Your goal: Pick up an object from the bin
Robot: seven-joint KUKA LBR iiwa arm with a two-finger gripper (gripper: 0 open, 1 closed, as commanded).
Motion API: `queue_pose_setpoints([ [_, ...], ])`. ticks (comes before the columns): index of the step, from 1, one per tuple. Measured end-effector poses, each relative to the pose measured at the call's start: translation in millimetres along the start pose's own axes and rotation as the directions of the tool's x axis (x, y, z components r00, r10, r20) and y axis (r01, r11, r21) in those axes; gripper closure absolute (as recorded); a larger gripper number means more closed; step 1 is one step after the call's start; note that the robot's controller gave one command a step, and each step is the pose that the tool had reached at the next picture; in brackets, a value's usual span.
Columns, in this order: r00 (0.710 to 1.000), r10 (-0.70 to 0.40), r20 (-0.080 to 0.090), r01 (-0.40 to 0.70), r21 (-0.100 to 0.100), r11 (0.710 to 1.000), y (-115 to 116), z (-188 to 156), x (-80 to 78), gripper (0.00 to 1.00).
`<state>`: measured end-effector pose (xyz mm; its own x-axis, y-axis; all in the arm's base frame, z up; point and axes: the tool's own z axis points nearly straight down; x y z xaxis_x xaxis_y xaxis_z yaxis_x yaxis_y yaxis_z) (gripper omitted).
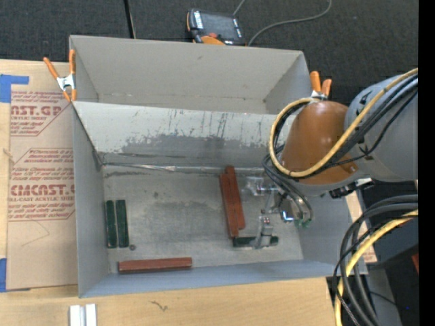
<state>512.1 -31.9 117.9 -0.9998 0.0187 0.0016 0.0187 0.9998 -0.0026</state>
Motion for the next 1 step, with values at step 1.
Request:
queue_pose_setpoints([
  [1, 0.998, 0.067, 0.007, -0.067, -0.004, 0.998, -7.3, 48.9, 31.8, 0.0],
])
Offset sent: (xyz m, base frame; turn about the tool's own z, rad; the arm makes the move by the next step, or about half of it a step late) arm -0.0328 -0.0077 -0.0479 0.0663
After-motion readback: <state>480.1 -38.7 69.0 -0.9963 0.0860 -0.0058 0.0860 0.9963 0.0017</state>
